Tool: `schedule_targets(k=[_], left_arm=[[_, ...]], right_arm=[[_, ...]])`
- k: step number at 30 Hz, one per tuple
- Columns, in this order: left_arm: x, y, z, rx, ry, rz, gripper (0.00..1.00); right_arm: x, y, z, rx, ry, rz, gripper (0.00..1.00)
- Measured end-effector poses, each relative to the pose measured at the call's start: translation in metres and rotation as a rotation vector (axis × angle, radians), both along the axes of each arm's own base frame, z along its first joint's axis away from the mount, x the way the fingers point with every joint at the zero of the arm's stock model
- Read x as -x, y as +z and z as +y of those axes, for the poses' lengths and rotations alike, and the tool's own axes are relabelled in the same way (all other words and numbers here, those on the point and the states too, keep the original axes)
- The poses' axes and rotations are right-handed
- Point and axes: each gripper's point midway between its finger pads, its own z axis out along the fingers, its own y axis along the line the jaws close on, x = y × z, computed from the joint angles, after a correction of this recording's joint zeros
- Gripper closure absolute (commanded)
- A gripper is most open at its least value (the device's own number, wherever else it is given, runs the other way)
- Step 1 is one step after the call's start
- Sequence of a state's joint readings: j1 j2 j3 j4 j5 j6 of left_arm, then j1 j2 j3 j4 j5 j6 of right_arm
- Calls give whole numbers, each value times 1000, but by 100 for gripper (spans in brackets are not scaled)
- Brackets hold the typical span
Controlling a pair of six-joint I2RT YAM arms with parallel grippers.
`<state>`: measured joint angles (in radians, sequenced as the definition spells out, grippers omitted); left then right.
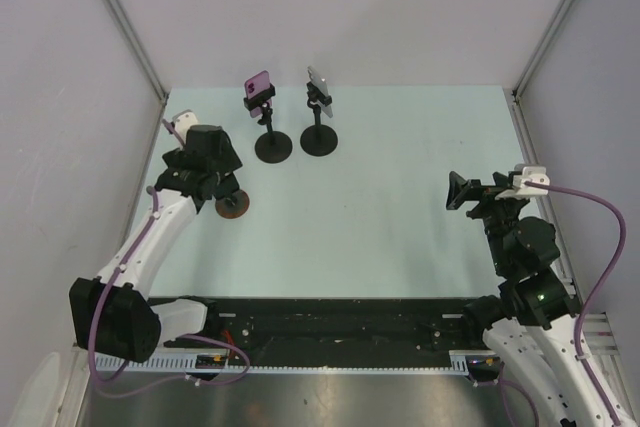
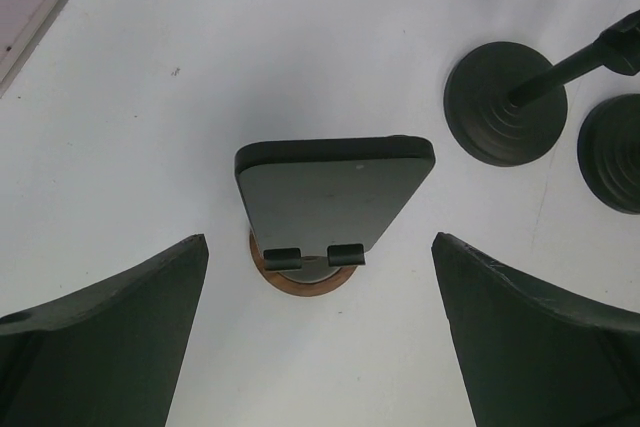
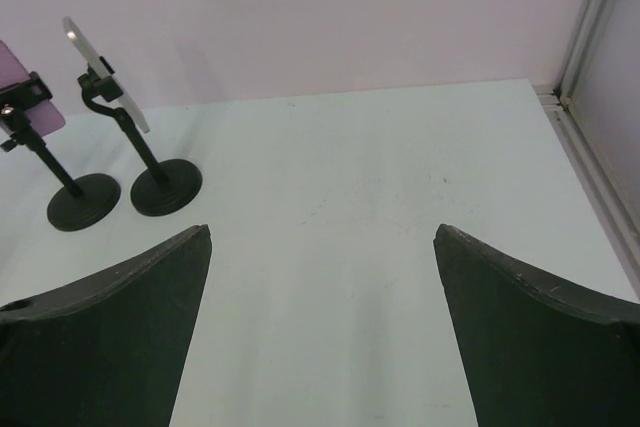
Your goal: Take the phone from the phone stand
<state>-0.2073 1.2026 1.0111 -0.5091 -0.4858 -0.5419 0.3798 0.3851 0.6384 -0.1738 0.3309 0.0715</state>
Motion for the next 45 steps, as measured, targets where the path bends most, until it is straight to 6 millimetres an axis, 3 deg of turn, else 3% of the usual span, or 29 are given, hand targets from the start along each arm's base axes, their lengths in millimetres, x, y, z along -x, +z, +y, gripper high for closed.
schedule_targets(k=[5, 18, 35, 42, 45], left_arm=[[-4, 1, 4, -15, 23, -4, 0], [-18, 4, 3, -17, 28, -43, 0], [-28, -23, 19, -49, 89, -28, 0], [-34, -28, 17, -21, 70, -32, 7], [-36, -28, 15, -12, 59, -37, 16]], right_arm=[[3, -1, 14, -1, 57, -7, 0], [-10, -19, 18, 75, 56, 62, 0], [-12, -24, 18, 99, 51, 77, 0], [-15, -27, 17, 114, 48, 90, 0], [-16, -27, 15, 114, 41, 91, 0]])
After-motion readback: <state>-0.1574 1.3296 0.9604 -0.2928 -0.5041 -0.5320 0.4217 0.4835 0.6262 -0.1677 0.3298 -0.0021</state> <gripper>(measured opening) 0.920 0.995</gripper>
